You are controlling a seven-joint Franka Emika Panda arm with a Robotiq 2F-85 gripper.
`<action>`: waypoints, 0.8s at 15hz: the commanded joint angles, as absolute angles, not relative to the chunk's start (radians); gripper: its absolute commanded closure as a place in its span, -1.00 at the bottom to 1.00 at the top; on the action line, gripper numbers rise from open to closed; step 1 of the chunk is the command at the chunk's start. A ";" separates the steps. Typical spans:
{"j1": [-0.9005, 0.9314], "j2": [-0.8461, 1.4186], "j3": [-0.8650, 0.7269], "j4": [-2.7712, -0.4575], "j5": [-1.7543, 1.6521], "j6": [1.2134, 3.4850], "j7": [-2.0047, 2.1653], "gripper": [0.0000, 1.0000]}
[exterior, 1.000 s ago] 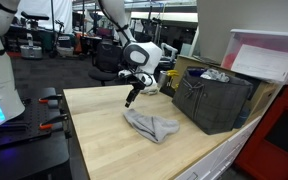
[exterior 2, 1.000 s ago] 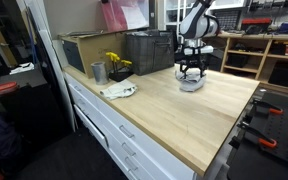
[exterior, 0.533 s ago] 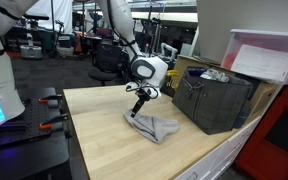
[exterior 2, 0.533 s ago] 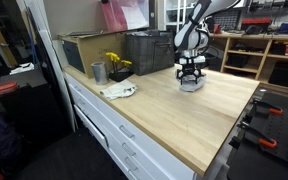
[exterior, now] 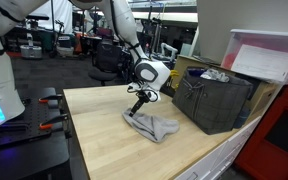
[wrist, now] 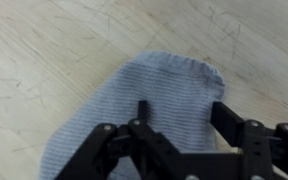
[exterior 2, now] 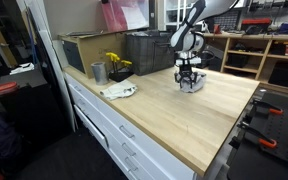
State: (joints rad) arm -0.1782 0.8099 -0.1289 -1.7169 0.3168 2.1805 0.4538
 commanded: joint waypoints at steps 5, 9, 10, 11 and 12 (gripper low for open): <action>-0.187 0.769 -0.148 -1.730 0.329 2.080 0.450 0.87; -0.186 0.690 -0.131 -1.778 0.340 2.051 0.414 1.00; -0.185 0.670 -0.122 -1.785 0.345 2.041 0.403 0.98; -0.186 0.641 -0.107 -1.794 0.354 2.020 0.379 0.98; -0.182 0.620 -0.099 -1.799 0.358 2.006 0.365 0.98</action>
State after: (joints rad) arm -0.1818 0.7296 -0.1250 -1.7321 0.3250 2.0562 0.4194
